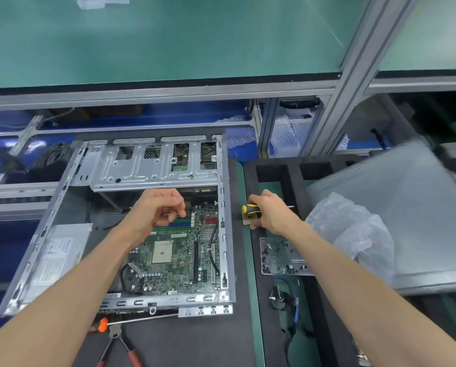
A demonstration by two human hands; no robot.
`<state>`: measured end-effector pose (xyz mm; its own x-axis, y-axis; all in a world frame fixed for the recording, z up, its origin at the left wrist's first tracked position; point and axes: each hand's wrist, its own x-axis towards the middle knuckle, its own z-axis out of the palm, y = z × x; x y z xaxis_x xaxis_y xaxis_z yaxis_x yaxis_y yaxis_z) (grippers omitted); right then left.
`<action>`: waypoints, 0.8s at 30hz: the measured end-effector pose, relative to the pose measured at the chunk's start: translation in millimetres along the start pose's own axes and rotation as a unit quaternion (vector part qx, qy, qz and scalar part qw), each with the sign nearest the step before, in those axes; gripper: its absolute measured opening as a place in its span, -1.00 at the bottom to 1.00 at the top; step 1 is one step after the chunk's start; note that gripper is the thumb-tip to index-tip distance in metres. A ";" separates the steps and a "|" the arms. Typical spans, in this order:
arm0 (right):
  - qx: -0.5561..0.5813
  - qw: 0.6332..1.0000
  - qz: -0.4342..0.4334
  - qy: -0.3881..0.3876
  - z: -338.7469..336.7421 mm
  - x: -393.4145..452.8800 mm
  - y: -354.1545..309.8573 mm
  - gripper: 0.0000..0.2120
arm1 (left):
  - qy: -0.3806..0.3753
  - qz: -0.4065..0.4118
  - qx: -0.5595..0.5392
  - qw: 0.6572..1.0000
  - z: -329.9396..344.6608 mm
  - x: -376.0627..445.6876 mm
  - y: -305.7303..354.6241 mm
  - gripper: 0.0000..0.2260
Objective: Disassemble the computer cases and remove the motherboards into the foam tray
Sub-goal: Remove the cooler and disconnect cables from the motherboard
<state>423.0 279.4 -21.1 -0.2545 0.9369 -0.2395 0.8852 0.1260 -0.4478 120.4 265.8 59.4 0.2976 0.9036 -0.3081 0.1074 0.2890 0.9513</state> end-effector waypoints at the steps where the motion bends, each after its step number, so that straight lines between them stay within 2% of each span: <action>1: -0.002 1.000 0.000 -0.002 -0.4 -0.2 -0.5 -0.43 | 0.002 -0.001 0.002 1.000 -0.9 0.3 -0.5 -0.89; 5: 0.002 1.000 0.003 0.004 -3.9 -3.7 -0.5 -0.43 | 0.006 0.001 0.004 1.000 -5.6 -3.5 2.6 -0.86; 9: -0.008 0.999 -0.002 0.047 -18.0 -11.6 -7.0 -0.48 | 0.021 0.010 0.019 1.000 -16.8 -14.8 7.2 -0.82; 12: -0.013 0.996 0.002 0.084 -43.7 -19.8 -21.7 -0.55 | 0.059 0.005 0.040 0.997 -28.3 -22.9 14.4 -0.76; 17: -0.003 0.967 0.008 0.256 -84.0 -45.1 -68.6 -0.77 | 0.147 -0.026 0.176 0.973 -51.9 -27.8 19.6 -0.78; 19: -0.015 0.961 -0.004 0.278 -95.6 -51.7 -98.6 -0.70 | 0.140 -0.009 0.319 0.937 -56.1 -27.9 18.5 -0.79; 21: -0.046 0.961 -0.046 0.269 -100.7 -55.9 -133.0 -0.62 | 0.114 0.006 0.459 0.881 -58.9 -26.1 17.8 -0.75; 24: -0.136 0.970 -0.098 0.178 -91.6 -58.9 -184.6 -0.59 | 0.043 -0.013 0.607 0.794 -66.7 -21.0 18.3 -0.65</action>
<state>310.3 230.9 154.6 -0.3209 0.9334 0.1606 0.9156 0.3491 -0.1994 52.9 273.2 84.1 0.2210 0.9354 -0.2760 0.9622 -0.1630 0.2181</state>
